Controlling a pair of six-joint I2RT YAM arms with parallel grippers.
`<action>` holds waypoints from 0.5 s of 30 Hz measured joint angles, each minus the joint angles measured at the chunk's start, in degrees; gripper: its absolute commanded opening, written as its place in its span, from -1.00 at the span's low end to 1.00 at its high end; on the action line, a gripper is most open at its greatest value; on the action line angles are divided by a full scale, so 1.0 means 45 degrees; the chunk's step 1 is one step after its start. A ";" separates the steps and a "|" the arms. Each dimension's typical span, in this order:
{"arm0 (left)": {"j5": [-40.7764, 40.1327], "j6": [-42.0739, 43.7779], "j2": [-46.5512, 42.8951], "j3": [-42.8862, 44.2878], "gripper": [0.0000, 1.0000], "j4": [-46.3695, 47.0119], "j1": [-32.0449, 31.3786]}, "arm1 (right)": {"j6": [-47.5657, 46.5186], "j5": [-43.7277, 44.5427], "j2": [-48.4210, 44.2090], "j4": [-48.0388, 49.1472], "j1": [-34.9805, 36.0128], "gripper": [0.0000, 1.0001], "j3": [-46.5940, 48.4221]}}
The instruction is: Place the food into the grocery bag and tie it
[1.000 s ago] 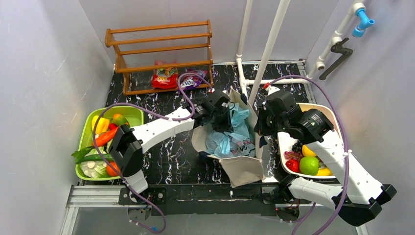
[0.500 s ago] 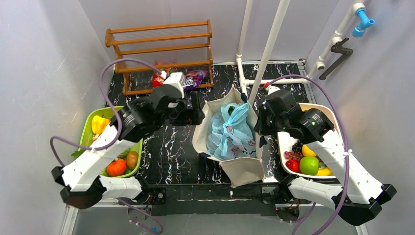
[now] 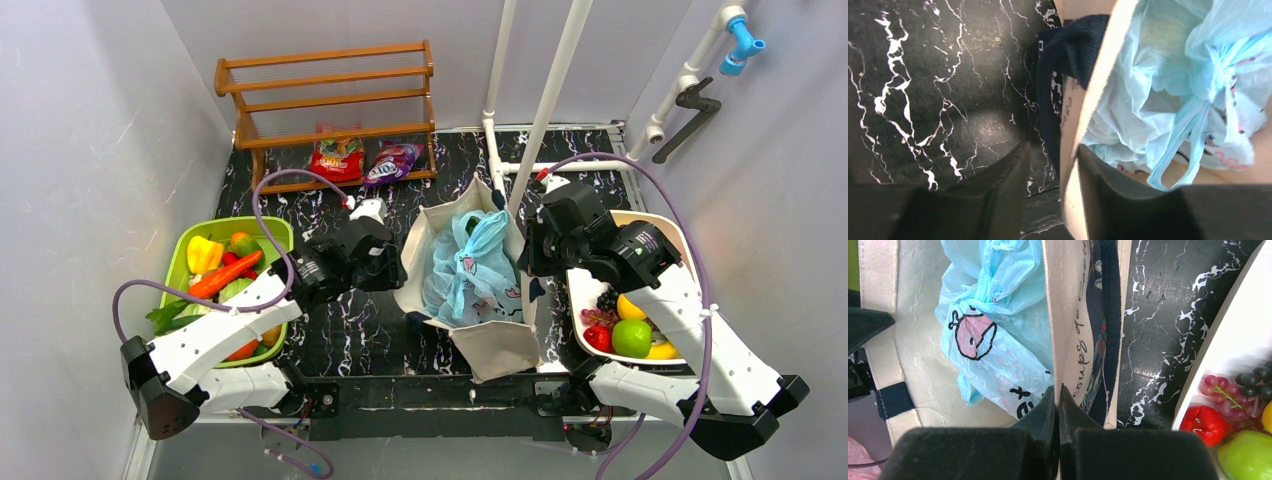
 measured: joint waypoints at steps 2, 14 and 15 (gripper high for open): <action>0.0214 -0.0097 0.0039 -0.0291 -1.00 0.0398 0.0034 | 0.0000 -0.0049 0.0000 0.0024 0.0000 -0.97 0.0000; 0.0656 0.0529 0.1122 0.2361 -1.00 0.0724 0.0053 | 0.0005 -0.2147 0.1268 0.0058 -0.0024 -0.97 0.1763; 0.0656 0.0563 0.1175 0.2652 -1.00 0.0729 0.0053 | 0.0010 -0.2438 0.1360 0.0112 -0.0019 -0.97 0.1962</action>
